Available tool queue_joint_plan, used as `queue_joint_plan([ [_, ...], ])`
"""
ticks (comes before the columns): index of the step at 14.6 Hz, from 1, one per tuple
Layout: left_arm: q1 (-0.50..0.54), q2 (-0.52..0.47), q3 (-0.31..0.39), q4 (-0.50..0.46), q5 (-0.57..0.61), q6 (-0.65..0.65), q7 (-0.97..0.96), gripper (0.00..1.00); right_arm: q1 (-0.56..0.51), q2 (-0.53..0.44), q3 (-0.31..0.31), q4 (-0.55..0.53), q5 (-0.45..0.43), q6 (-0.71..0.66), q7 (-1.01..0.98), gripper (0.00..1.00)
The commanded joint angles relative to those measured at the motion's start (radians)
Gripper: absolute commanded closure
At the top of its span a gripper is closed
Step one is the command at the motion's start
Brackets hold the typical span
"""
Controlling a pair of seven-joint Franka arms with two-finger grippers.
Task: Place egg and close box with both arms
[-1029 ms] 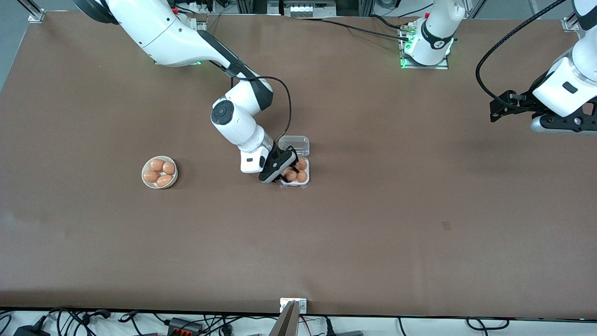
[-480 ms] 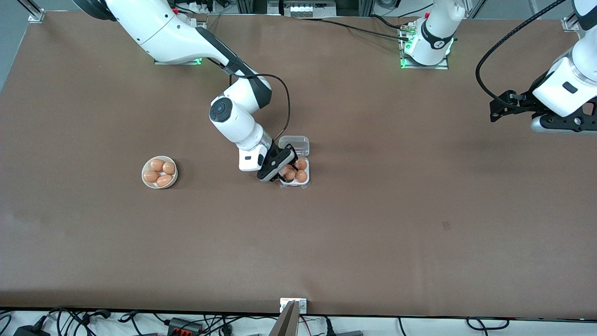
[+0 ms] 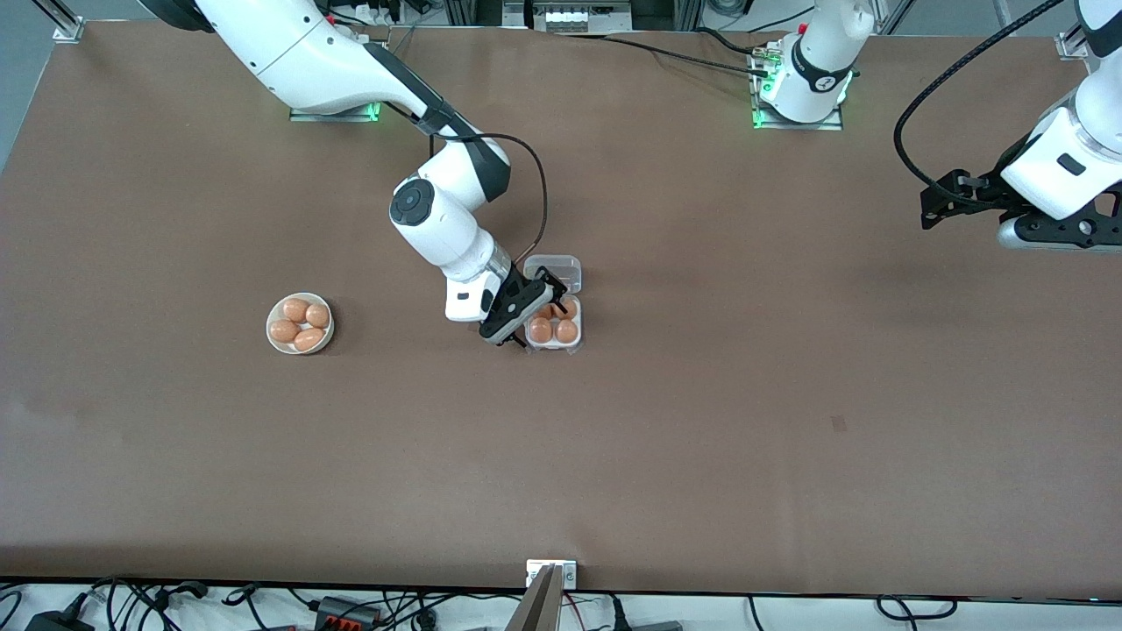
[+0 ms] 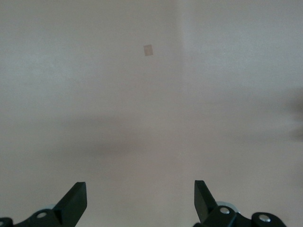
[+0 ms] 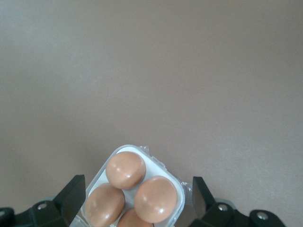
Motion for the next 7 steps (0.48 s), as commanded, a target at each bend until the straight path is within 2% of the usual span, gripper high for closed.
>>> queue_joint_plan([
  [1,0.009,-0.007,-0.004,0.006,-0.016,-0.016,0.014,0.00,-0.040,-0.033,0.000,0.165,0.013,-0.332,0.013,0.00],
  [4,0.009,-0.007,-0.004,0.006,-0.016,-0.016,0.014,0.00,-0.114,-0.025,-0.002,0.369,0.001,-0.713,0.019,0.00],
  [7,0.009,-0.007,-0.004,0.006,-0.016,-0.016,0.014,0.00,-0.163,-0.027,-0.045,0.431,-0.002,-0.878,0.018,0.00],
])
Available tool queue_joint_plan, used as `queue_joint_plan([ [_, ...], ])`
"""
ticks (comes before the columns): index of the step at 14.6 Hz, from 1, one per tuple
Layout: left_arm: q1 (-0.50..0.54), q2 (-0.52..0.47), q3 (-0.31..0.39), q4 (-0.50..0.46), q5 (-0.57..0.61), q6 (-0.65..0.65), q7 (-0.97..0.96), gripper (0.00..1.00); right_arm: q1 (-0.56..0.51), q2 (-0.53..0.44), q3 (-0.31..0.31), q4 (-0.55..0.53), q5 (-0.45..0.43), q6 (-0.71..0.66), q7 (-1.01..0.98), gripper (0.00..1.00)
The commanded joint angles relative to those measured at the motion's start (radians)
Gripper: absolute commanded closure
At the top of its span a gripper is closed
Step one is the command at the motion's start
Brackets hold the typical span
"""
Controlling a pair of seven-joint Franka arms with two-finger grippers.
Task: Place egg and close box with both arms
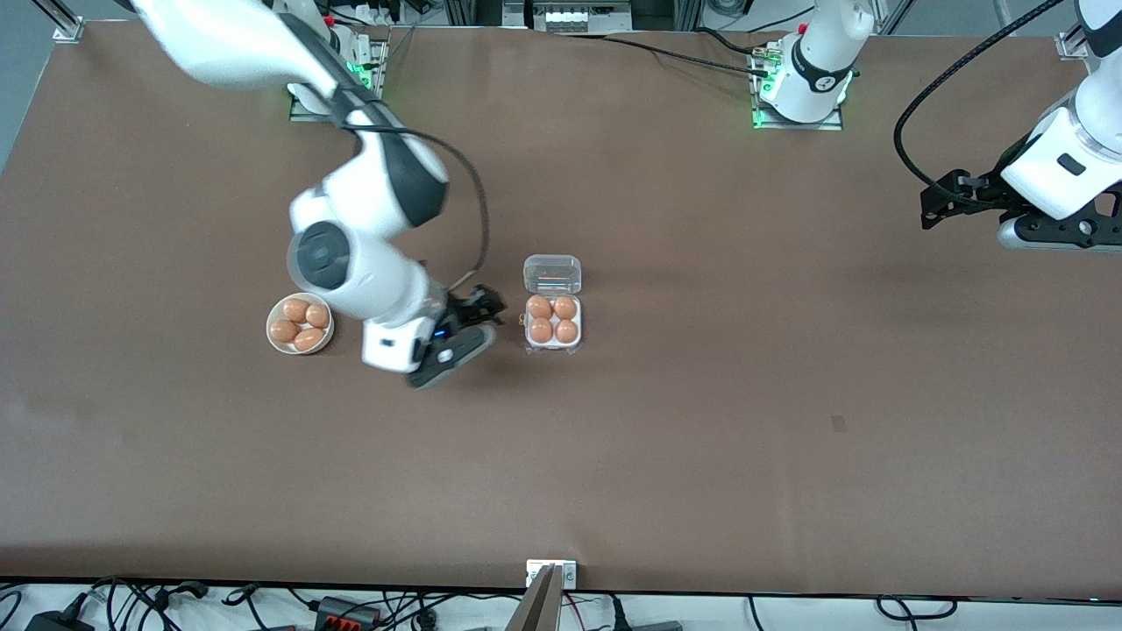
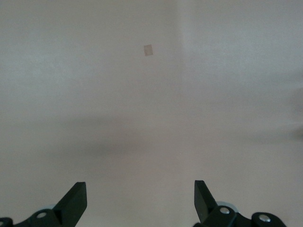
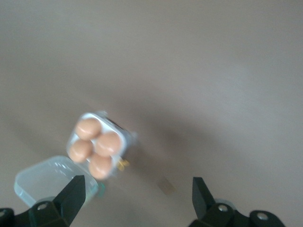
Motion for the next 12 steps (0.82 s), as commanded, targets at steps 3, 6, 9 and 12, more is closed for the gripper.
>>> queue_joint_plan([
  [3,0.007,-0.007,-0.004,0.006,-0.014,-0.016,0.014,0.00,-0.073,0.020,-0.048,0.069,-0.003,-0.212,0.074,0.00],
  [6,0.009,-0.007,-0.004,0.006,-0.016,-0.016,0.014,0.00,-0.085,0.017,-0.121,0.113,-0.035,-0.377,0.124,0.00],
  [9,0.009,-0.007,-0.004,0.006,-0.014,-0.016,0.014,0.00,-0.091,0.018,-0.140,0.231,-0.095,-0.507,0.131,0.00],
  [12,0.010,-0.007,-0.004,0.006,-0.016,-0.016,0.014,0.00,-0.088,0.017,-0.186,0.238,-0.096,-0.516,0.128,0.00],
])
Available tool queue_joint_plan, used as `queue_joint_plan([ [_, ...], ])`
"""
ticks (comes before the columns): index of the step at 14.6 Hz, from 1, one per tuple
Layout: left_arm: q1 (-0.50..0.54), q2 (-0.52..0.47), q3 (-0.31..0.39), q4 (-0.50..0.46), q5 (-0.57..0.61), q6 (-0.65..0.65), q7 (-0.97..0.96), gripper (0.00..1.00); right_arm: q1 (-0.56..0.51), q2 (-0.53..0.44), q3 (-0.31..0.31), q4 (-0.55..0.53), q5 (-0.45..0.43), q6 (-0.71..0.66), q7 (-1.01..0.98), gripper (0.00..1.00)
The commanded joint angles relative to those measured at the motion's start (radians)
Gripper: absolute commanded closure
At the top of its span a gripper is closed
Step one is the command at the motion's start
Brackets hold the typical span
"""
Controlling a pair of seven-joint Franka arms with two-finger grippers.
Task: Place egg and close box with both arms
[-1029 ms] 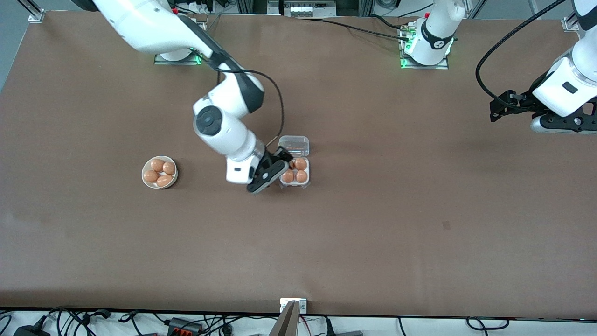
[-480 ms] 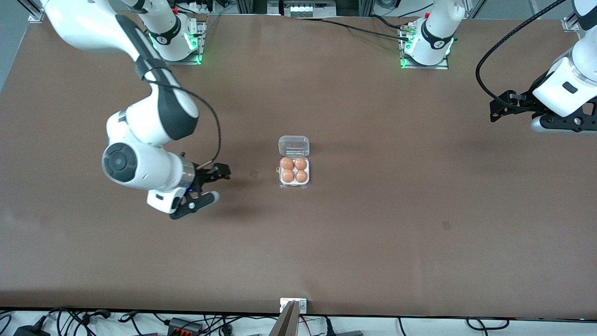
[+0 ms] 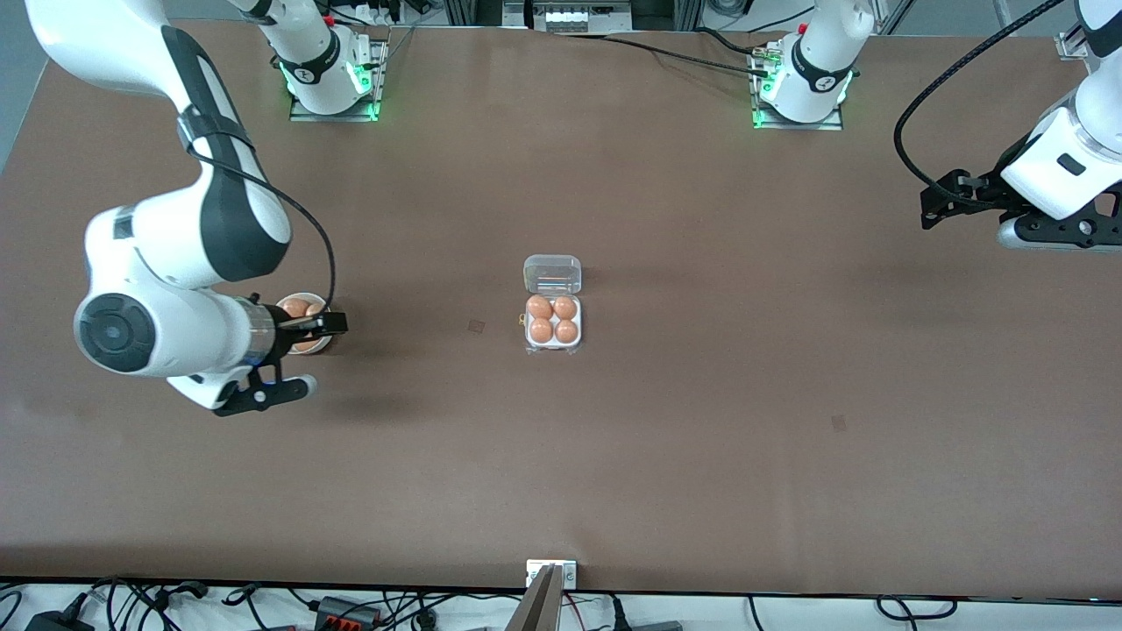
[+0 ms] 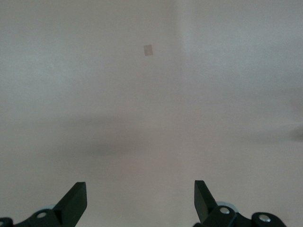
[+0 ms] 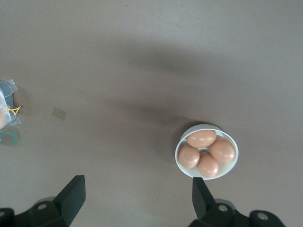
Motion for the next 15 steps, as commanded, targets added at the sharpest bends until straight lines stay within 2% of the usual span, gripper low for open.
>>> queue_joint_plan([
  [1,0.010,-0.007,-0.004,0.006,-0.016,-0.016,0.014,0.00,0.008,0.009,-0.031,0.026,-0.012,-0.026,0.025,0.00],
  [5,0.009,-0.007,-0.004,0.006,-0.016,-0.016,0.014,0.00,-0.023,-0.052,-0.082,0.043,-0.011,-0.014,0.093,0.00],
  [8,0.007,-0.007,-0.004,0.006,-0.016,-0.016,0.014,0.00,-0.009,-0.124,-0.183,0.029,-0.009,-0.011,0.100,0.00],
  [11,0.007,-0.007,-0.005,0.006,-0.015,-0.016,0.014,0.00,-0.075,-0.232,-0.200,-0.075,-0.005,0.021,0.095,0.00],
  [15,0.007,-0.007,-0.005,0.006,-0.016,-0.016,0.013,0.00,-0.094,-0.299,-0.212,-0.081,-0.003,-0.012,0.061,0.00],
])
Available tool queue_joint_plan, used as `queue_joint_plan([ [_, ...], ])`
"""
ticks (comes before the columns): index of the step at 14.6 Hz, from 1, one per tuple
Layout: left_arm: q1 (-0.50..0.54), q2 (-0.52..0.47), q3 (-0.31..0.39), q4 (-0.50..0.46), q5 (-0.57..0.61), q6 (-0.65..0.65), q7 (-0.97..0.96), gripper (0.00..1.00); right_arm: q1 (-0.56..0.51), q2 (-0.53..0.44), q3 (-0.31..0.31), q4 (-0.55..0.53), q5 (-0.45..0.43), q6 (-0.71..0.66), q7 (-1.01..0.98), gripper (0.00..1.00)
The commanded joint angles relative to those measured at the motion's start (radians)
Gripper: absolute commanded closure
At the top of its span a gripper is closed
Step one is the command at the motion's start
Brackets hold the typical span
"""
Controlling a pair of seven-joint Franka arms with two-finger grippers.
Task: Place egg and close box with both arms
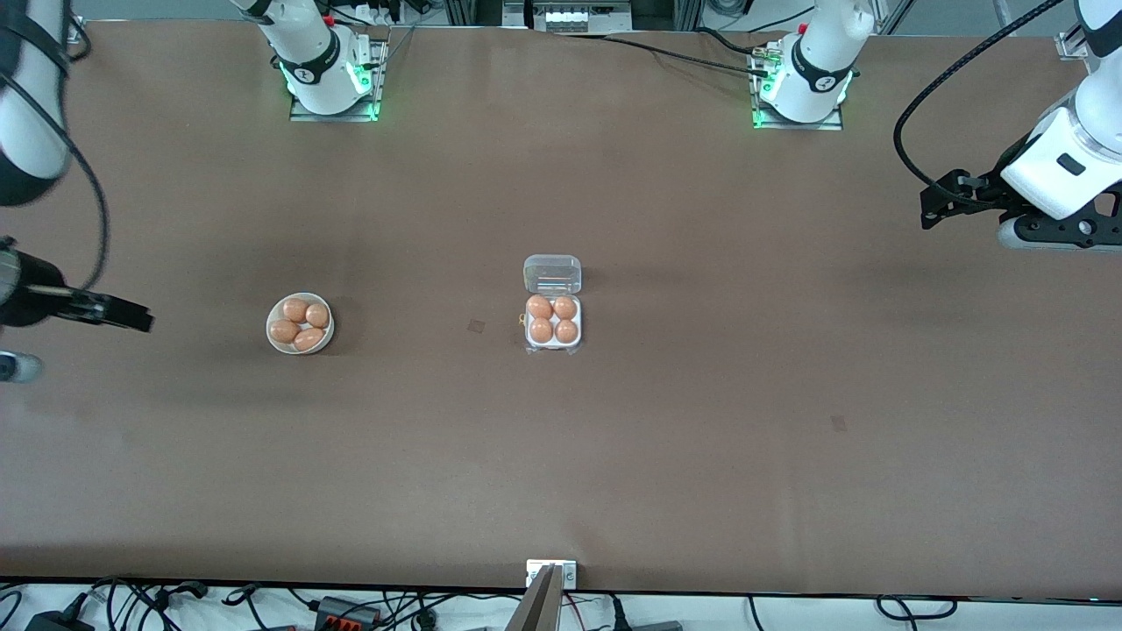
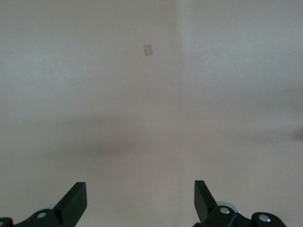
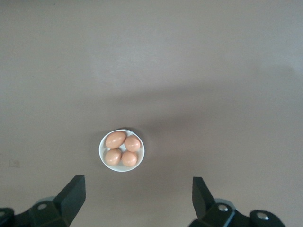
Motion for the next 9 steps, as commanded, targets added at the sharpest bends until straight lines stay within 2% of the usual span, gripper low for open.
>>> queue_joint_plan([
  [1,0.007,-0.007,-0.005,0.006,-0.016,-0.016,0.014,0.00,0.010,-0.067,-0.025,-0.053,0.003,-0.009,-0.032,0.00],
  [4,0.007,-0.007,-0.005,0.006,-0.014,-0.016,0.013,0.00,0.018,-0.070,-0.067,-0.056,0.006,-0.013,-0.095,0.00],
  [6,0.007,-0.007,-0.005,0.006,-0.016,-0.016,0.014,0.00,0.018,-0.079,-0.068,-0.057,0.006,-0.018,-0.098,0.00],
  [9,0.007,-0.007,-0.005,0.006,-0.016,-0.016,0.014,0.00,0.014,-0.133,-0.064,-0.129,0.006,-0.012,-0.097,0.00],
])
